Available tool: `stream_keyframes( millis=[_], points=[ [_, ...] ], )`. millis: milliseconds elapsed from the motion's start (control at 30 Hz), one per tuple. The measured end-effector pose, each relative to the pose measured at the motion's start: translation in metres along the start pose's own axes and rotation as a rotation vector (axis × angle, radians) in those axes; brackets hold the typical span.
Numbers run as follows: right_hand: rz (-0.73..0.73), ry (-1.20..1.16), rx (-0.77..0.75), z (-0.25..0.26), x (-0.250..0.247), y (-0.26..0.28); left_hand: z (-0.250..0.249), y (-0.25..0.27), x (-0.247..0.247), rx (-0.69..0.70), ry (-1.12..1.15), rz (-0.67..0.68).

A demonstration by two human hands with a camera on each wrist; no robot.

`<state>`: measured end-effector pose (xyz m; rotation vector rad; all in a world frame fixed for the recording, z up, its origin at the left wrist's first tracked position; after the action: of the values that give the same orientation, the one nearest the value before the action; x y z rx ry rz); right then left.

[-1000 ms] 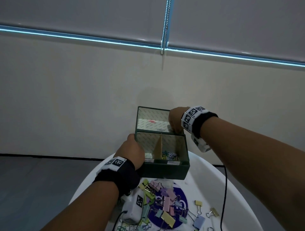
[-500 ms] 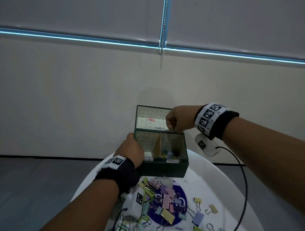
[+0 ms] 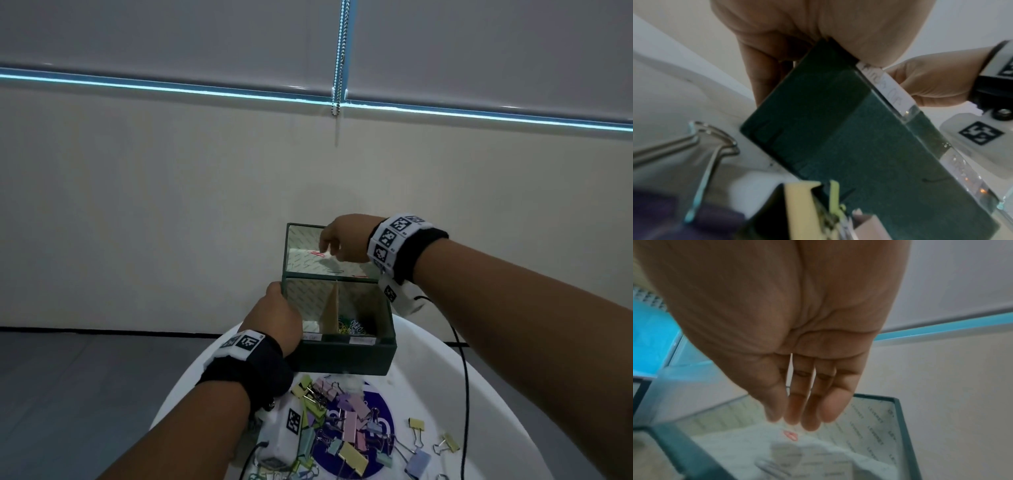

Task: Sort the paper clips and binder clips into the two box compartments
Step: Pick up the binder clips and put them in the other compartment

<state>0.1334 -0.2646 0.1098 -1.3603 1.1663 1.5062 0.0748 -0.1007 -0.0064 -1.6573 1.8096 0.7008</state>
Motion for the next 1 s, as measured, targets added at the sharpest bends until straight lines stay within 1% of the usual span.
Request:
stream_keyframes(
  millis=[133,233,400,467,533,633,733,800,900,1000],
  points=[
    [0.068,0.052,-0.077,0.007,0.016,-0.018,0.001,0.001,0.000,0.005,-0.004,-0.002],
    [0.120,0.151,-0.070,0.009,0.020,-0.021,0.001,0.001,0.000,0.010,-0.007,-0.006],
    [0.154,0.060,-0.045,0.002,0.017,0.008,0.002,0.001,0.001,0.013,-0.009,-0.002],
    [0.177,0.065,-0.027,-0.006,0.021,0.020,0.002,0.000,0.001,0.014,-0.001,0.001],
    [0.190,0.135,0.002,-0.011,0.024,0.028,0.001,0.001,0.001,0.014,0.002,0.002],
    [0.169,0.287,0.008,-0.014,0.030,0.034,-0.001,0.002,0.000,0.016,0.003,0.002],
    [0.164,0.330,0.016,-0.014,0.030,0.033,-0.001,0.003,0.000,0.017,-0.001,0.001],
    [0.187,0.296,0.024,-0.015,0.028,0.031,-0.001,0.002,0.000,0.013,0.001,-0.002],
    [0.215,0.163,0.062,-0.017,0.026,0.021,-0.001,0.001,0.001,0.021,-0.001,-0.003],
    [0.247,0.034,0.063,-0.018,0.026,0.012,-0.002,0.002,0.001,0.021,0.006,-0.003]
  ],
)
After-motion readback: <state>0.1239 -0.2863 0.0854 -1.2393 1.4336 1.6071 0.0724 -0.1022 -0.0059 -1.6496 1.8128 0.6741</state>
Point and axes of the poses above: each hand's wrist, its own y-axis away from the middle knuckle, its own x-axis out of the palm, z = x × y, the point moved 2 cm from there along -y, towards the middle knuckle, and after that the axes turned 1 degree about -y, right-handed, at the moved point
